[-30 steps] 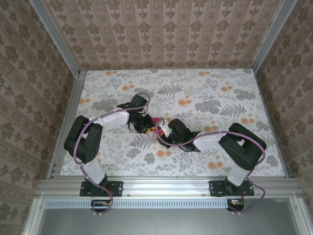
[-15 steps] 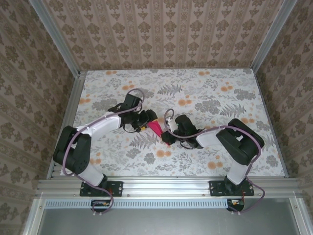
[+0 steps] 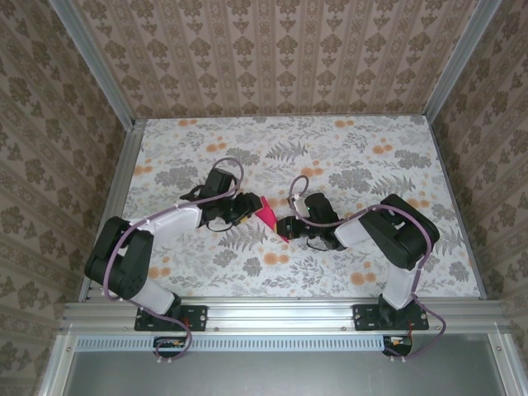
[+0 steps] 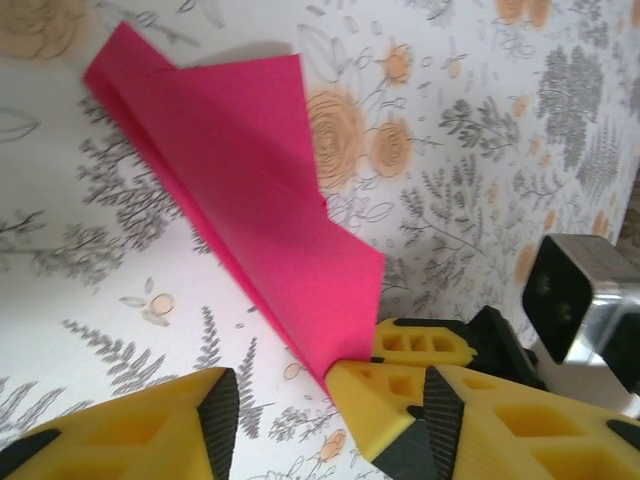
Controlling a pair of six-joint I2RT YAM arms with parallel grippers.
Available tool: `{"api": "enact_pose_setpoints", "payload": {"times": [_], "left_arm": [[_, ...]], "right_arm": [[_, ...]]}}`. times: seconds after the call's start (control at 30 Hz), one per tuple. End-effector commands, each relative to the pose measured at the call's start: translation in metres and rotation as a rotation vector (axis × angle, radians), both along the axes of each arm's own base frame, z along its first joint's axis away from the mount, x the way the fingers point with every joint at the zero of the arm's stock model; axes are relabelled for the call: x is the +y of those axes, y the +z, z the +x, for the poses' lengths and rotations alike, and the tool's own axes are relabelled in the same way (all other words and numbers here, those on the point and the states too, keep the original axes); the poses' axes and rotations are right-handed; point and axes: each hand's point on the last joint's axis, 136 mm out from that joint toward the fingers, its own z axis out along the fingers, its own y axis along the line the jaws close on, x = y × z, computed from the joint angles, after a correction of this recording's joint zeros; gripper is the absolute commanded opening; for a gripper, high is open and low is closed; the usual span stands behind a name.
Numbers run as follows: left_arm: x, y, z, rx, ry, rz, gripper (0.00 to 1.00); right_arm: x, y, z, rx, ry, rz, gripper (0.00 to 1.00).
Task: Fold a paper plane with a square sheet of paper (pick it up from the middle)
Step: Fold the wing for the fifth time at the center of the table.
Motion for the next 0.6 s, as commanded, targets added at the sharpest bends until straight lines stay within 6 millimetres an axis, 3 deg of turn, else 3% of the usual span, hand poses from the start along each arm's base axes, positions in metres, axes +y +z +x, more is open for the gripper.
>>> {"api": "enact_pose_setpoints", "payload": {"times": [0.0, 0.27, 0.57], "left_arm": [[-0.011, 0.005, 0.002, -0.05, -0.058, -0.026, 0.5], [-0.027, -0.005, 0.011, -0.042, -0.099, -0.042, 0.38], [-0.038, -0.017, 0.021, -0.033, -0.125, -0.029, 0.31]], "right_arm": [[0.0, -0.002, -0.001, 0.045, -0.018, 0.042, 0.11], [-0.005, -0.007, 0.001, 0.091, -0.051, 0.047, 0.11], [-0.01, -0.013, 0.002, 0.125, -0.073, 0.047, 0.11]]}}
